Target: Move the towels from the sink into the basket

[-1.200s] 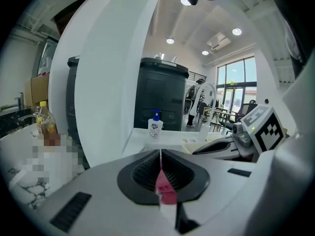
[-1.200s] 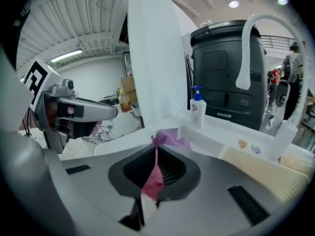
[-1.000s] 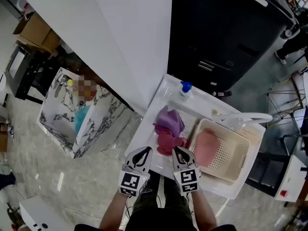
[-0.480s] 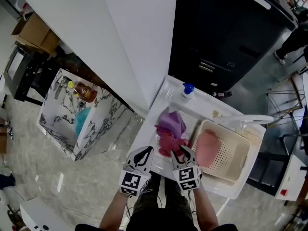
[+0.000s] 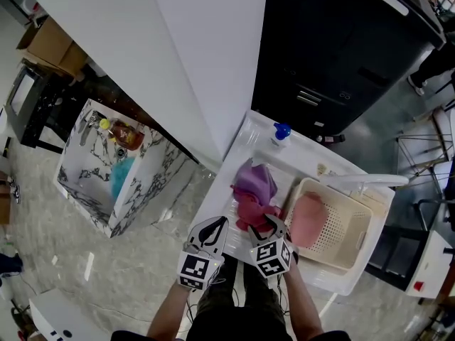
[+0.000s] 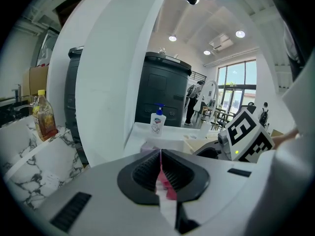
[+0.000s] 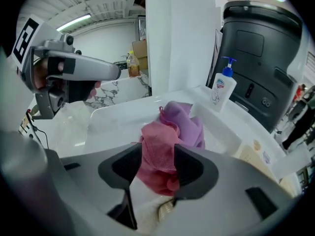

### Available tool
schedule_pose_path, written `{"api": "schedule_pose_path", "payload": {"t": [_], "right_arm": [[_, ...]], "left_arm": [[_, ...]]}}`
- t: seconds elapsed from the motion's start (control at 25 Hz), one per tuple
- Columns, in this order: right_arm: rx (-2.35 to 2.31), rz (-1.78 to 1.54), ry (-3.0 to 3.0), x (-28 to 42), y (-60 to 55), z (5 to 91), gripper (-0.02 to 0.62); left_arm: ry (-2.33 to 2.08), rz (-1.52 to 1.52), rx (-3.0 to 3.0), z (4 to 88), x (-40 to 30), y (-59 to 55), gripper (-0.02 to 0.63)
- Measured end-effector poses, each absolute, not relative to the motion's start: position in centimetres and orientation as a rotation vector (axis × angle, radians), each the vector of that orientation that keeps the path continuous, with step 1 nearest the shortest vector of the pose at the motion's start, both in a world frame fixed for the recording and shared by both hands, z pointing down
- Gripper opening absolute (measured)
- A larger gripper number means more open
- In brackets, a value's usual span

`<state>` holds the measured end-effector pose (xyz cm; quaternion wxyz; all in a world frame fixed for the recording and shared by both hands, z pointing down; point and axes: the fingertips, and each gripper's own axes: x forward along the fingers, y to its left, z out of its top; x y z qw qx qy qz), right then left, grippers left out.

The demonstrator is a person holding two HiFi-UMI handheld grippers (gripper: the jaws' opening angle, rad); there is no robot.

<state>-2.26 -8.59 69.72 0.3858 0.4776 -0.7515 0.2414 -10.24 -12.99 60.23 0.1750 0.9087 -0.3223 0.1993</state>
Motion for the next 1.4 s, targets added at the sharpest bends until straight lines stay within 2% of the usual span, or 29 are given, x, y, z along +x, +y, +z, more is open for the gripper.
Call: {"api": "schedule_pose_path", "payload": {"t": [0.44, 0.6, 0.76, 1.0, 1.4], "right_arm": [[1.130, 0.570, -1.860, -2.8, -9.2, 71.1, 0.205], [1.145, 0.526, -1.846, -2.3, -9.3, 70.9, 0.104], [1.183, 0.513, -1.850, -1.9, -9.6, 70.7, 0.057], [1.305, 0.634, -1.897, -0.8, -9.9, 69.2, 0.046], [1.469, 0.591, -1.901, 1.3, -10.3, 65.5, 0.046]], "left_arm": [[-0.935, 0.561, 2.558, 60.6, -10.7, -14.1, 0.017], [-0.940, 0.560, 2.556, 60.6, -10.8, -14.3, 0.017], [-0.937, 0.562, 2.556, 60.5, -10.9, -14.4, 0.017], [-0.936, 0.562, 2.571, 59.9, -11.1, -14.2, 0.017], [-0.914, 0.537, 2.615, 58.3, -10.5, -13.5, 0.017]]}}
